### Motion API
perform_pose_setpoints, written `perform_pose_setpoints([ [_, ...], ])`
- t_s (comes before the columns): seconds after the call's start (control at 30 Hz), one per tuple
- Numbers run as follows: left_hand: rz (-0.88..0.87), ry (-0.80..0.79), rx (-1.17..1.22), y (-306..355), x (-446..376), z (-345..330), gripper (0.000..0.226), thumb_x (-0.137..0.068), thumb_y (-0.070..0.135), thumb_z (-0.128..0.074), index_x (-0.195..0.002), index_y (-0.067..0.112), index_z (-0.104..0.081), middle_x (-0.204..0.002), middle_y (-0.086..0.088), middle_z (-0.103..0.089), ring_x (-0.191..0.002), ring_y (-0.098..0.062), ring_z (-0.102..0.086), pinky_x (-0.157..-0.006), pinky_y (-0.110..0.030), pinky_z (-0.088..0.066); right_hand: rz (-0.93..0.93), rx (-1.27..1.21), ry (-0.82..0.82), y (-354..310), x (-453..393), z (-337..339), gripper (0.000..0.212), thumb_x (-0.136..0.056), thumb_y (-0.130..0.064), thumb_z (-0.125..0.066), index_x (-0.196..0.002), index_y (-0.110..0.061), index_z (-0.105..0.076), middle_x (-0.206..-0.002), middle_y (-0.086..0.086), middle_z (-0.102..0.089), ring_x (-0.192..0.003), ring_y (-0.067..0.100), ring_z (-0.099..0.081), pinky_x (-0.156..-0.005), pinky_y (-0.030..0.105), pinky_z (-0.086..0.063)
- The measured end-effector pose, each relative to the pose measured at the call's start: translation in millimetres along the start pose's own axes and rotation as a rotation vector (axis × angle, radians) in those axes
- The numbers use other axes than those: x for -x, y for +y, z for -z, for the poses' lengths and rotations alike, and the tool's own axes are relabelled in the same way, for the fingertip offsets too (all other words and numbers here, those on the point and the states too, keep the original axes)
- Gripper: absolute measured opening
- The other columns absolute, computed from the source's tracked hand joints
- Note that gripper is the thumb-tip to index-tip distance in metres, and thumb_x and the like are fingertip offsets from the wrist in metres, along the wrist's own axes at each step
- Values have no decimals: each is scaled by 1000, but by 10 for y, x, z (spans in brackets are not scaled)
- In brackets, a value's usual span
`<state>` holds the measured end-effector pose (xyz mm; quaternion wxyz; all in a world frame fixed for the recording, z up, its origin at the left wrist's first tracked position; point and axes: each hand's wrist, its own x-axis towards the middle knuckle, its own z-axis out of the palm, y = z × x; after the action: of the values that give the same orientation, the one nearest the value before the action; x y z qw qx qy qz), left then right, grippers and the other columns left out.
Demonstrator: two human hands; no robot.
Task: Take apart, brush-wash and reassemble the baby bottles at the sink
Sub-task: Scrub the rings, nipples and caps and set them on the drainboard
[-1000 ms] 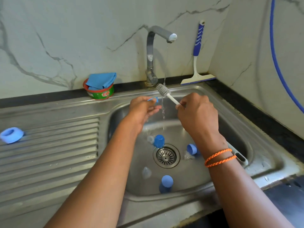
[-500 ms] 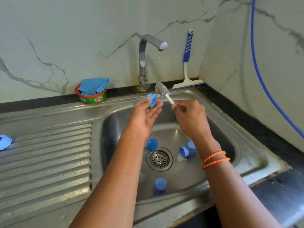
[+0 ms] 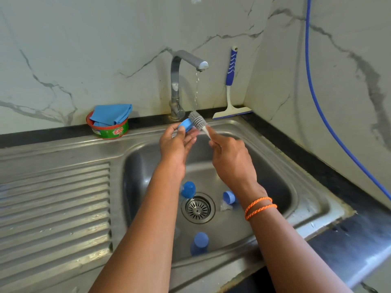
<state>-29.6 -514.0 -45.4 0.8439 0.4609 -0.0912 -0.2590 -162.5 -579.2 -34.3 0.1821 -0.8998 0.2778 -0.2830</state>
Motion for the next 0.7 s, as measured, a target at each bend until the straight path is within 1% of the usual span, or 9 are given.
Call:
perform_pose_setpoints([
  [0.1, 10, -11, 26, -2, 13, -23, 15, -111, 11, -44, -113, 12, -60, -108, -20, -76, -98, -26, -78, -95, -37, -60, -29, 12, 7, 11, -11, 13, 48, -110, -29, -44, -155, -46, -44, -95, 11, -68, -85, 39, -63, -72, 48, -55],
  [0.17, 24, 21, 26, -4, -3, -22, 17, -112, 11, -43, -119, 10, -59, -111, -22, -75, -101, -27, -77, -96, -39, -60, 0, 25, 1, -9, 1, 17, 50, -110, -28, -44, -156, -46, -41, -88, 9, -65, -80, 38, -62, -68, 47, -54],
  [0.23, 42, 63, 32, 1, -28, 5, 20, -111, 11, -45, -123, 7, -60, -112, -23, -74, -104, -29, -76, -96, -39, -61, 51, 42, -7, -63, 31, 19, 52, -109, -27, -45, -156, -48, -39, -80, 5, -60, -73, 35, -57, -65, 45, -49],
  [0.33, 47, 77, 38, 10, -67, 42, 17, -110, 11, -49, -118, 8, -63, -111, -23, -74, -98, -25, -77, -92, -37, -62, 94, 113, -13, -139, 78, 9, 47, -111, -28, -44, -155, -44, -44, -85, 9, -63, -77, 38, -57, -68, 46, -51],
  [0.4, 41, 38, 34, 12, -50, 29, 19, -111, 11, -45, -121, 6, -60, -111, -22, -75, -100, -26, -77, -94, -37, -61, 46, 130, 11, -95, 46, 6, 38, -111, -28, -43, -147, -37, -52, -91, 10, -66, -82, 41, -61, -72, 50, -55],
  [0.5, 31, 1, 33, 4, -15, -2, 19, -112, 9, -43, -122, 5, -58, -111, -24, -75, -98, -27, -78, -94, -37, -61, -18, 109, 12, -32, -2, 21, 25, -111, -29, -42, -130, -28, -58, -88, 11, -65, -81, 42, -61, -73, 52, -56],
  [0.6, 50, 41, 33, 3, -28, 16, 20, -109, 8, -50, -124, 1, -60, -108, -26, -75, -97, -28, -76, -87, -36, -64, 78, 84, -6, -114, 36, 2, 13, -109, -26, -45, -119, -33, -52, -80, 10, -61, -73, 42, -56, -65, 50, -53],
  [0.67, 67, 50, 58, 1, -42, 42, 23, -107, 5, -54, -128, 1, -61, -109, -28, -75, -102, -32, -75, -85, -36, -65, 133, 101, -10, -160, 47, -28, 18, -107, -22, -48, -120, -35, -46, -74, 9, -58, -68, 40, -55, -60, 49, -50],
  [0.7, 71, 44, 60, -1, -34, 43, 24, -107, 6, -54, -129, 1, -60, -108, -26, -75, -103, -32, -75, -85, -36, -65, 116, 109, -3, -156, 35, -31, 13, -108, -24, -47, -117, -33, -47, -75, 9, -57, -68, 40, -56, -60, 50, -51],
])
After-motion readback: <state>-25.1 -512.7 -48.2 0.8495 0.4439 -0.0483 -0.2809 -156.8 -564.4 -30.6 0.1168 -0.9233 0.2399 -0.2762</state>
